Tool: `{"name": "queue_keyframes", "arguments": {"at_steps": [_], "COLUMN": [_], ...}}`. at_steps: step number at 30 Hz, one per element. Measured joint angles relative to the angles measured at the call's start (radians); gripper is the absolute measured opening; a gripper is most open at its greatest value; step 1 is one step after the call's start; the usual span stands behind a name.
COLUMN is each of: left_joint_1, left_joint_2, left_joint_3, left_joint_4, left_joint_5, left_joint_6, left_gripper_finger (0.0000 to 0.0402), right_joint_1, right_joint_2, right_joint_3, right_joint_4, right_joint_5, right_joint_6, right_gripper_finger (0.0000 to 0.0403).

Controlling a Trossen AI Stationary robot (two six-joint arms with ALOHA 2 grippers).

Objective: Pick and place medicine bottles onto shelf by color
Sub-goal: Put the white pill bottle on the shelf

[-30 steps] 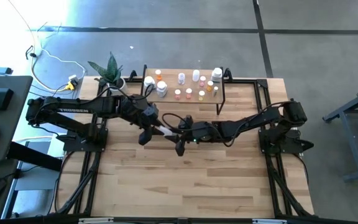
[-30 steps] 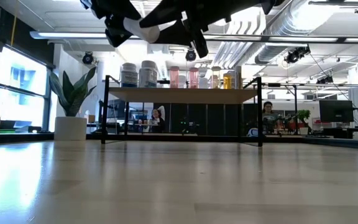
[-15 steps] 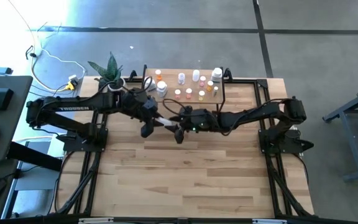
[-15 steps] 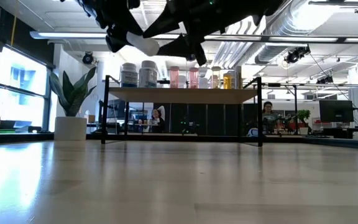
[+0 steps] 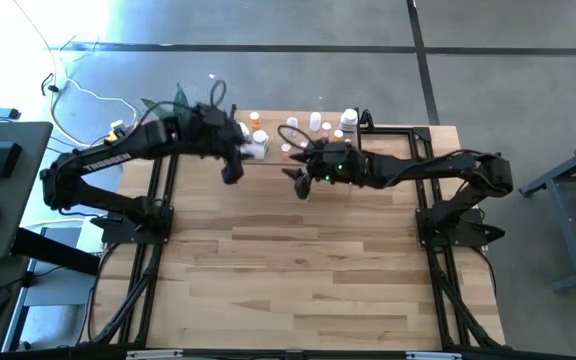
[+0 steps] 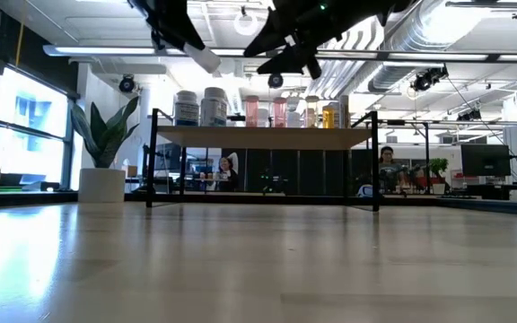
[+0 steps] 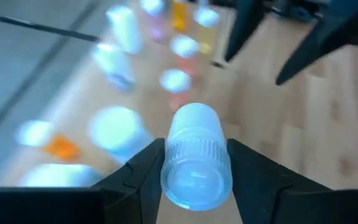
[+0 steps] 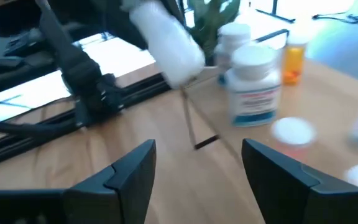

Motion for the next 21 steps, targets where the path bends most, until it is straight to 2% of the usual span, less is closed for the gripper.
{"name": "queue_keyframes", "arguments": {"at_steps": [11, 21], "left_joint_1": [0.221, 0.355], "left_joint_2": [0.029, 0.183], "left_joint_3": [0.246, 0.499], "left_joint_4": [0.002, -0.037], "left_joint_5": [-0.097, -0.097], "left_joint_6": [0.127, 0.151], "left_gripper_finger": [0.0149, 0.0149], "right_joint_1": [-0.090, -0.167], "right_joint_2": [-0.027, -0.046], "right_joint_3": [0.000, 0.000], "right_joint_4": [-0.059, -0.081], "right_joint_5": [0.000, 0.001], "right_joint_6": [-0.043, -0.066], "right_gripper_finger": [0.0229, 0.0229]}}
